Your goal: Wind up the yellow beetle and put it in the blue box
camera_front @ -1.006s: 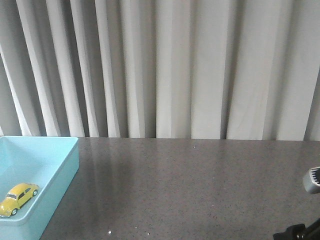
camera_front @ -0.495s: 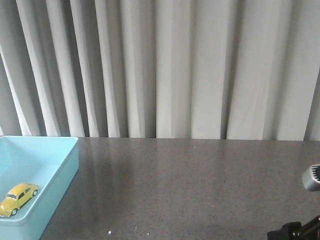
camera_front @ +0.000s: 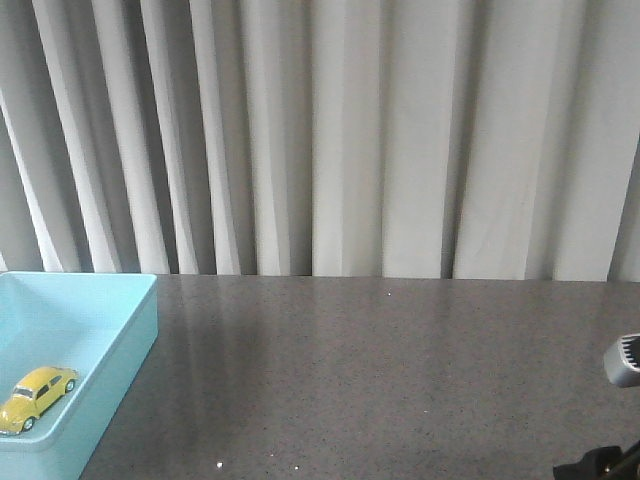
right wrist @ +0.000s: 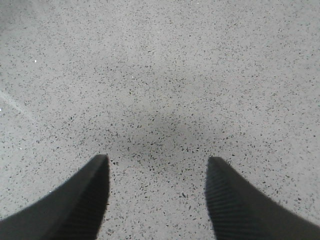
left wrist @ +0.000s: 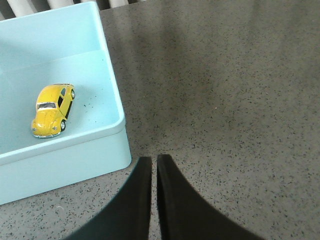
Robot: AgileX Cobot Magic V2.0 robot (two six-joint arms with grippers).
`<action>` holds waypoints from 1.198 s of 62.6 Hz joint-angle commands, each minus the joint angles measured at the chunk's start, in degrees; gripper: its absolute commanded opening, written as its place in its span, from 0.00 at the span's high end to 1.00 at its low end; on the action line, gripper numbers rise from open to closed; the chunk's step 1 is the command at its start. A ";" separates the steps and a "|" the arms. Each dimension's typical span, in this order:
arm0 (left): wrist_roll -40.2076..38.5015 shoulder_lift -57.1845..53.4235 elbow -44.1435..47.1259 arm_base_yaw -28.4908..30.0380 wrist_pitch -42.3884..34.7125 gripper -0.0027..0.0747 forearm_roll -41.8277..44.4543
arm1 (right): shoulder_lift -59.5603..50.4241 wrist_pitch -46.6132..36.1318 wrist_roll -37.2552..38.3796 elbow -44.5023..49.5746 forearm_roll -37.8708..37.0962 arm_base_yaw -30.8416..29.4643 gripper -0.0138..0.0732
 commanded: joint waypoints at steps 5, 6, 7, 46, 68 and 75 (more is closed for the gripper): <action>-0.64 -0.15 -1.49 -0.48 -4.26 0.97 -0.77 | -0.63 -2.70 -0.05 -1.47 -0.71 -0.06 0.60; -0.64 -0.15 -1.49 -0.48 -4.26 0.97 -0.77 | -0.63 -2.70 -0.05 -1.47 -0.71 -0.06 0.62; -0.64 -0.15 -1.49 -0.48 -4.26 0.97 -0.77 | -0.63 -2.70 -0.05 -1.47 -0.71 -0.06 0.64; -0.64 -0.15 -1.49 -0.48 -4.24 0.97 -0.70 | -0.69 -2.70 -0.74 -1.47 -2.20 -0.06 0.85; -0.58 -2.84 -0.45 -0.74 -4.88 0.97 -0.64 | -0.81 -2.57 -0.74 -1.47 -2.21 -0.06 0.85; -0.64 -9.98 4.56 -0.62 -8.44 0.97 2.16 | -0.80 -2.46 -0.74 -1.47 -2.22 -0.06 0.85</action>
